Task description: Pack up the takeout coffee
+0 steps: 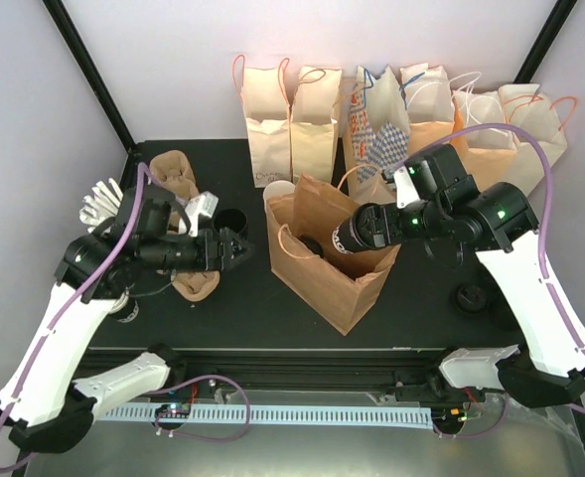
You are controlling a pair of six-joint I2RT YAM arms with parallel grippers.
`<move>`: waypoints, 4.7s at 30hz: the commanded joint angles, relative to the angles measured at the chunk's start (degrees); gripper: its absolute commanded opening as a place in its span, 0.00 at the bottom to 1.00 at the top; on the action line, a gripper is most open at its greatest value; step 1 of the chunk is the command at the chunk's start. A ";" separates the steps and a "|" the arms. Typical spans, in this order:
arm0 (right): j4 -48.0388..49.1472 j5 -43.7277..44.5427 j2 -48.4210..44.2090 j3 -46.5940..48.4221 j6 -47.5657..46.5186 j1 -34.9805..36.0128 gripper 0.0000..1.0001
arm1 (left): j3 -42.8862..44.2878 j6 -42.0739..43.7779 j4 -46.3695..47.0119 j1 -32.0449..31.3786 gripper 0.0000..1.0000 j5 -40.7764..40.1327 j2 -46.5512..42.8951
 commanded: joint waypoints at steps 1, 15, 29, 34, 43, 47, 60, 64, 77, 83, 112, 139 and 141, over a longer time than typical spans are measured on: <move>-0.10 1.83 0.85 -0.43 -1.17 0.98 0.51 | 5.42 4.94 2.97 4.33 0.90 -10.38 7.27; -3.41 5.53 -1.01 -6.97 4.87 8.82 0.51 | 22.80 28.46 13.02 4.35 0.90 -1.89 32.20; -3.31 6.83 -2.01 -11.08 7.30 10.82 0.51 | 32.47 37.69 0.54 -5.91 0.86 -12.77 43.55; -2.78 6.28 -2.71 -12.26 7.20 12.10 0.51 | 33.97 36.89 -1.12 -7.03 0.48 -18.40 44.58; 3.19 7.77 -9.14 -20.42 7.34 20.77 0.49 | 37.84 34.48 1.16 -9.00 0.02 -21.53 41.35; 4.25 12.95 -10.22 -21.89 9.83 28.71 0.49 | 33.48 34.84 5.88 -12.76 0.02 -22.45 36.63; -1.08 32.77 -6.26 -18.19 19.21 47.81 0.46 | 13.40 31.69 23.95 -18.39 0.02 -17.59 20.86; -2.30 33.34 -5.11 -17.20 19.65 48.31 0.46 | 13.40 30.08 23.37 -18.69 0.02 -15.59 21.07; -3.17 34.41 -0.24 -21.17 21.13 48.53 0.46 | 13.23 27.53 24.44 -19.18 0.02 -13.54 21.89; -2.16 36.15 -0.41 -25.93 21.99 48.45 0.46 | 12.05 27.07 24.82 -19.18 0.02 -12.46 21.66; 13.65 42.08 0.38 -41.11 14.13 43.46 0.43 | 14.14 26.36 25.32 -19.22 0.02 -10.60 25.56; 18.06 37.76 -2.67 -42.54 12.71 36.09 0.41 | 14.81 -4.29 -0.26 -18.65 0.89 -18.06 12.62; 18.71 36.43 -2.95 -42.70 12.52 35.14 0.41 | 11.79 -10.41 -0.13 -18.67 0.90 -17.37 9.12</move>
